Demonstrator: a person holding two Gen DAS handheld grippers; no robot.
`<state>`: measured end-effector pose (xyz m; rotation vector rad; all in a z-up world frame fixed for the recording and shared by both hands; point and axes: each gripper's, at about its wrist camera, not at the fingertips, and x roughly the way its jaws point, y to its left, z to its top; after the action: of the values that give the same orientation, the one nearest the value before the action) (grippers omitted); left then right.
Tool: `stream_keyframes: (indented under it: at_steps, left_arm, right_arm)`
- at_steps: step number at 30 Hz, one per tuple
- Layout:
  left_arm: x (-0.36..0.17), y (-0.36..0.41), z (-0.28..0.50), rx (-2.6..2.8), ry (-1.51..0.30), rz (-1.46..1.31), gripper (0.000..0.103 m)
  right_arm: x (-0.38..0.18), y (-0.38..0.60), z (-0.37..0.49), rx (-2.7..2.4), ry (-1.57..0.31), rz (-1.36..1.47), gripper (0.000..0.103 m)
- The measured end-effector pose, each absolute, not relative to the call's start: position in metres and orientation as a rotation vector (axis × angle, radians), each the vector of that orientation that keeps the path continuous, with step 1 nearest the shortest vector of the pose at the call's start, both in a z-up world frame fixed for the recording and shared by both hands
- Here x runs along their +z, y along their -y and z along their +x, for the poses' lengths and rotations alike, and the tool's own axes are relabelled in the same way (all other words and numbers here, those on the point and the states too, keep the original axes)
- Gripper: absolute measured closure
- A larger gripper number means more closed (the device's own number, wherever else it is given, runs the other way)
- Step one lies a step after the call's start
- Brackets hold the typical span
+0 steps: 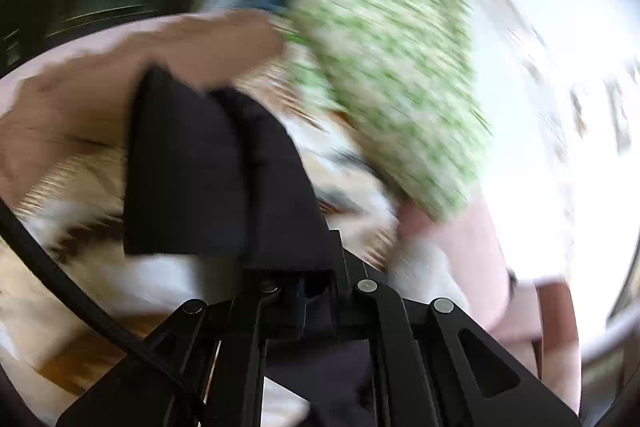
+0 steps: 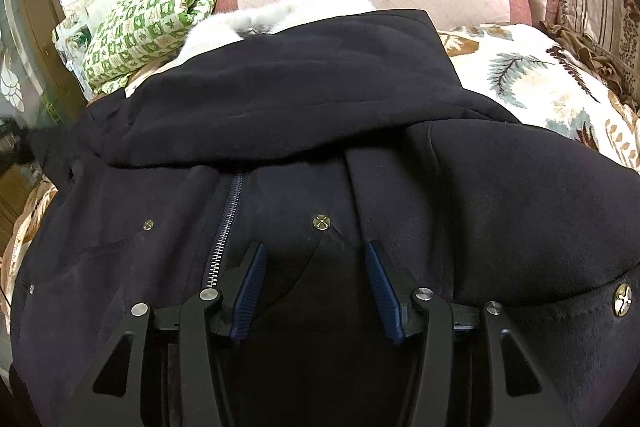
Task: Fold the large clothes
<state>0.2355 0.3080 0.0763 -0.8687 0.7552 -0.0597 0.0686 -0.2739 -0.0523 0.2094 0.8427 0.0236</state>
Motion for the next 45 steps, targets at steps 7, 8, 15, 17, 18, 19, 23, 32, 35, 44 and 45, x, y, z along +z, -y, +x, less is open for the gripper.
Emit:
stream_keyframes:
  at_steps: [7, 8, 15, 17, 18, 19, 23, 32, 35, 44, 45]
  left_arm:
    - [0.095, -0.135, 0.246, -0.367, -0.841, -0.686, 0.095]
    - [0.089, -0.11, 0.247, -0.401, -0.865, -0.669, 0.095]
    - [0.044, -0.016, 0.233, -0.466, -1.003, -0.573, 0.046]
    - [0.043, -0.011, 0.215, -0.454, -1.003, -0.571, 0.026]
    - [0.044, -0.012, 0.206, -0.458, -0.998, -0.568, 0.025]
    - [0.048, -0.014, 0.197, -0.469, -0.995, -0.56, 0.024]
    - [0.064, -0.037, 0.16, -0.447, -0.955, -0.476, 0.02]
    - [0.064, -0.115, 0.114, -0.17, -0.821, -0.443, 0.018]
    - [0.054, -0.132, 0.12, -0.089, -0.791, -0.454, 0.018]
    - [0.03, -0.15, 0.136, -0.031, -0.719, -0.449, 0.018]
    - [0.029, -0.152, 0.138, -0.022, -0.713, -0.445, 0.018]
  right_arm:
    - [-0.052, 0.276, 0.066, 0.039, -0.831, 0.244, 0.048]
    - [-0.052, 0.277, 0.066, 0.042, -0.83, 0.251, 0.048]
    - [-0.053, 0.28, 0.065, 0.054, -0.824, 0.278, 0.048]
    - [-0.053, 0.28, 0.065, 0.056, -0.822, 0.28, 0.048]
    - [-0.053, 0.281, 0.065, 0.057, -0.821, 0.281, 0.048]
    - [-0.053, 0.281, 0.065, 0.06, -0.821, 0.282, 0.047]
    - [-0.047, 0.28, 0.067, 0.065, -0.846, 0.279, 0.045]
    - [0.021, 0.283, 0.129, 0.246, -0.76, 0.513, 0.032]
    - [0.005, 0.284, 0.179, 0.211, -0.834, 0.537, 0.032]
    - [-0.026, 0.244, 0.261, 0.273, -0.956, 0.576, 0.058]
    - [-0.025, 0.238, 0.264, 0.276, -0.958, 0.56, 0.075]
